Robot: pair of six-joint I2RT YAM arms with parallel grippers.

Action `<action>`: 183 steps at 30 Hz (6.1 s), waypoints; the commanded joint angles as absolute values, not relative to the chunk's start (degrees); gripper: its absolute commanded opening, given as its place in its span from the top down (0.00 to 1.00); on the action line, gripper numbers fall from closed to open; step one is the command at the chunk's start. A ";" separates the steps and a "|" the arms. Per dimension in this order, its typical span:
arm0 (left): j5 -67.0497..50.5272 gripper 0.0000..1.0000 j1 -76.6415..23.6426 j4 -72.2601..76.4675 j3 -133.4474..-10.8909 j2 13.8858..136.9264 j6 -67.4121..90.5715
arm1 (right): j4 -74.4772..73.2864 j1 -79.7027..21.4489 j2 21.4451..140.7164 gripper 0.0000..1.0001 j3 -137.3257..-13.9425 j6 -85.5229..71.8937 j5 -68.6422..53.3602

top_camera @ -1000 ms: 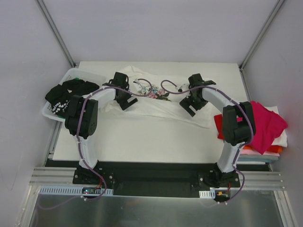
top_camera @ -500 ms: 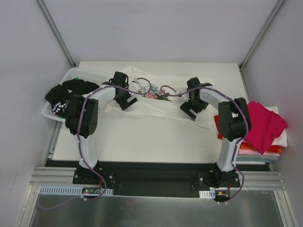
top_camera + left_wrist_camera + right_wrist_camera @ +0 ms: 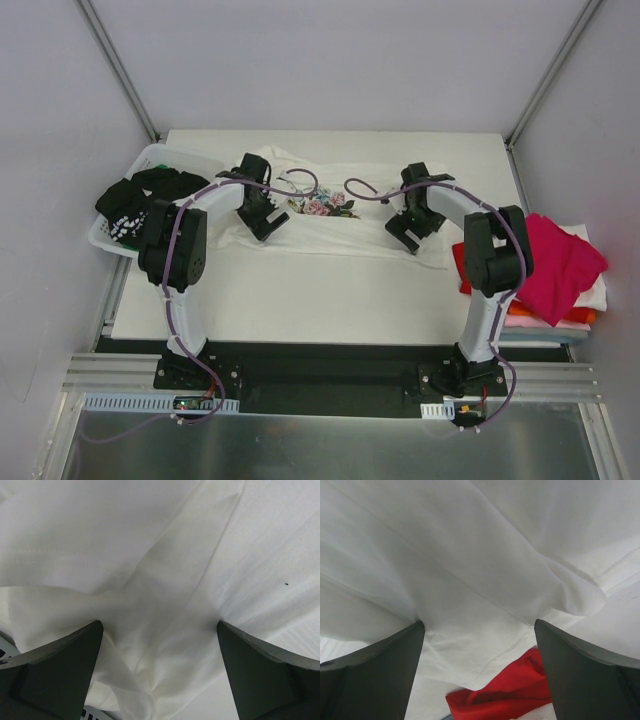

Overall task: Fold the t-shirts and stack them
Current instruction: Fold the flattened tshirt in 1/3 of the way, then grap the side of the flattened tshirt furthest away from the robot with both arms

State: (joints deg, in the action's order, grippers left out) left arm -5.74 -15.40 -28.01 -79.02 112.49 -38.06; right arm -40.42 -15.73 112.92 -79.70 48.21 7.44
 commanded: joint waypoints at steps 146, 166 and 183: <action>-2.82 0.04 -18.98 -24.70 -99.84 119.44 -47.29 | -47.72 -2.20 144.84 0.00 -137.28 46.58 -0.44; -2.29 0.04 -19.25 -24.70 -98.53 119.09 -47.72 | -43.51 -2.37 137.38 0.00 -125.69 48.69 -2.29; -2.37 0.05 -19.25 -24.52 -96.16 118.04 -48.25 | -41.66 -5.62 131.93 0.04 -111.63 52.56 2.73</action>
State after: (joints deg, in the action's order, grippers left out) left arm -2.46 -18.79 -24.29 -97.45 122.52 -47.42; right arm -39.99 -4.47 134.52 -114.78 51.00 1.83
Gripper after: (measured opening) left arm 0.950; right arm 0.964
